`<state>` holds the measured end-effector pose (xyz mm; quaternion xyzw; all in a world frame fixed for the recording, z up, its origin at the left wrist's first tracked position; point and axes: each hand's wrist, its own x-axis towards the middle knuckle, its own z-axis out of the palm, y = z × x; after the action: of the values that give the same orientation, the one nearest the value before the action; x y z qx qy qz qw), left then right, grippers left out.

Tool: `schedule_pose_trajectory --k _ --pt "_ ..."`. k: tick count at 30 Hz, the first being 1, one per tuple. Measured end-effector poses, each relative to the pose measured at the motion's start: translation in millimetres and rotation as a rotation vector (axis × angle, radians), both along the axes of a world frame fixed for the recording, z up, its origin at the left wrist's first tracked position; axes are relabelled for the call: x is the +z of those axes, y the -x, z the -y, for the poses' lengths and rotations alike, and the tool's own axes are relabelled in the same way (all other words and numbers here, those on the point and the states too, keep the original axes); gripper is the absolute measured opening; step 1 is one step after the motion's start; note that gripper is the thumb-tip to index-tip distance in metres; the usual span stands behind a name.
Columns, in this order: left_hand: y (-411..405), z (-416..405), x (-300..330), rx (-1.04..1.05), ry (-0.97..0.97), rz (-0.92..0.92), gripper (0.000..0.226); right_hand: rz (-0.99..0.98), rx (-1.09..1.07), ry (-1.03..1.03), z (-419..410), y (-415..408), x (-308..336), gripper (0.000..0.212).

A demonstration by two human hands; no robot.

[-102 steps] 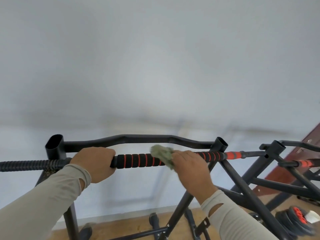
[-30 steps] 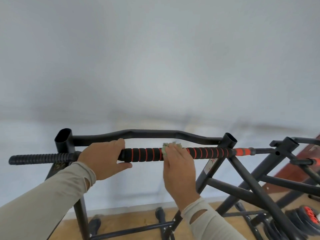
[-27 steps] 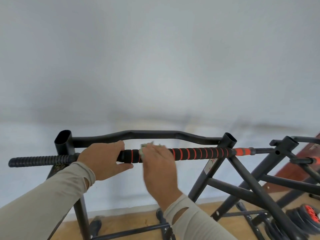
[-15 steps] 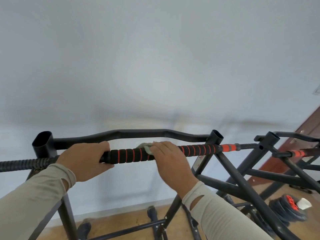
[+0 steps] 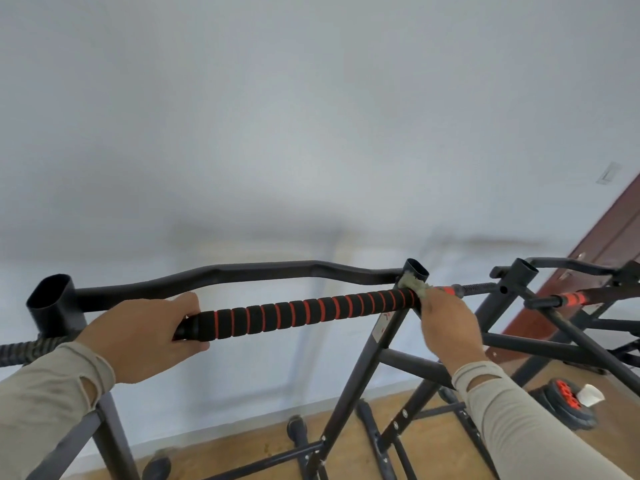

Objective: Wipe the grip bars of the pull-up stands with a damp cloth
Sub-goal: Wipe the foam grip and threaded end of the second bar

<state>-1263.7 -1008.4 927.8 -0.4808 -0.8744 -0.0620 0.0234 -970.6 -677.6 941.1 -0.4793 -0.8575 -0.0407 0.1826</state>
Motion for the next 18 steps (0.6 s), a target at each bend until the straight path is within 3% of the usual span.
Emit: schedule_pose_trajectory --k 3,6,14,18 --pt "1 0 0 -0.021 -0.014 -0.008 0.033 -0.188 0.212 -0.109 25 19 -18 0.016" --pt "1 -3 -3 -0.052 -0.059 -0.002 0.03 -0.233 0.424 -0.252 56 47 -37 0.014" --pt "0 3 -13 -0.027 -0.228 0.139 0.032 -0.276 0.751 -0.281 162 128 -44 0.017" --pt "2 6 -13 -0.072 -0.193 0.048 0.033 -0.214 0.904 -0.27 196 163 -57 0.023"
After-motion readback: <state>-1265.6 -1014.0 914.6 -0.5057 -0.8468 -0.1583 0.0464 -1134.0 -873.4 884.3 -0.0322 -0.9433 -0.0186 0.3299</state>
